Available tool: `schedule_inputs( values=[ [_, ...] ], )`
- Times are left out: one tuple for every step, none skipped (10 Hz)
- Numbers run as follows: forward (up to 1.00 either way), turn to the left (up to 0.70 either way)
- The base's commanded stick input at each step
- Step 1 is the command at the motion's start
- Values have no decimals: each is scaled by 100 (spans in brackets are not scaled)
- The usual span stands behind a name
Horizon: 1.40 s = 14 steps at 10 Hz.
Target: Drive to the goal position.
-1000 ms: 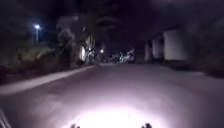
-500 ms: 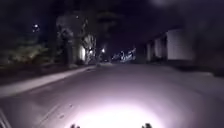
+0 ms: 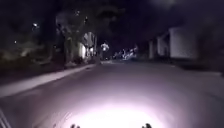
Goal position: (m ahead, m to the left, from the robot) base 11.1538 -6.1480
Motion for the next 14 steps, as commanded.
schedule_inputs(
  values=[
    [85, -7],
    [85, -24],
    [85, -34],
    [85, -10],
    [85, 0],
    [85, 0],
    [85, 0],
    [85, 0],
    [85, 0],
    [85, 0],
    [85, 0],
    [85, 0],
    [85, 0],
    [85, 0]
  ],
)
